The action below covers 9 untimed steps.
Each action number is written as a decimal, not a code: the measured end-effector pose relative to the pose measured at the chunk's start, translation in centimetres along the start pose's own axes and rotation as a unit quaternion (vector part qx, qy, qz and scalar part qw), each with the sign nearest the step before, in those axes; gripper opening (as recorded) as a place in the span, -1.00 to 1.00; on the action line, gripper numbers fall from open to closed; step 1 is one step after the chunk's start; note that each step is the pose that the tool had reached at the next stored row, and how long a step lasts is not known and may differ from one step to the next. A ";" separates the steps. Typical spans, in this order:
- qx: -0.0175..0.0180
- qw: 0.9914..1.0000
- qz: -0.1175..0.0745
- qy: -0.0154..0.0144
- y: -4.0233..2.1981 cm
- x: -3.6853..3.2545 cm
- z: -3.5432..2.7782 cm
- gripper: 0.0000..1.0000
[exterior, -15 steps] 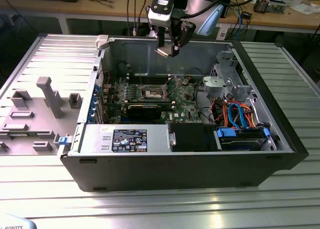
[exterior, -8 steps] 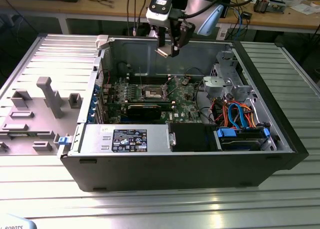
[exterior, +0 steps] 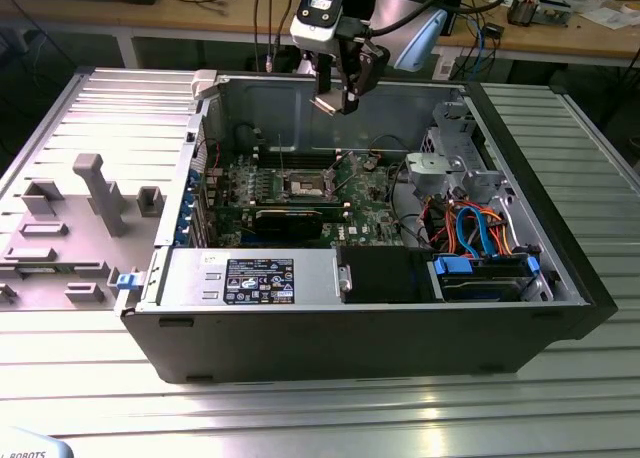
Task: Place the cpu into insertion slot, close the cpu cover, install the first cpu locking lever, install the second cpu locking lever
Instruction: 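Place the cpu into insertion slot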
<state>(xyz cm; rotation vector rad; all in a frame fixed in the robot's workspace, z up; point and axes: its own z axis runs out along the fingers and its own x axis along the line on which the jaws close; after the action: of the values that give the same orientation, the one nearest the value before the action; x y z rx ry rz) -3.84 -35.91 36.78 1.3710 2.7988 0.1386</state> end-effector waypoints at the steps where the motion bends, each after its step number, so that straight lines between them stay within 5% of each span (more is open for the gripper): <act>1: 0.000 1.000 0.000 0.000 0.00 0.00 0.00 0.09; 9: 0.000 1.000 0.004 0.000 0.00 0.00 0.00 0.09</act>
<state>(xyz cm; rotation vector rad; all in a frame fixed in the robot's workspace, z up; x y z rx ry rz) -3.84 -35.91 36.78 1.3807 2.7937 0.1384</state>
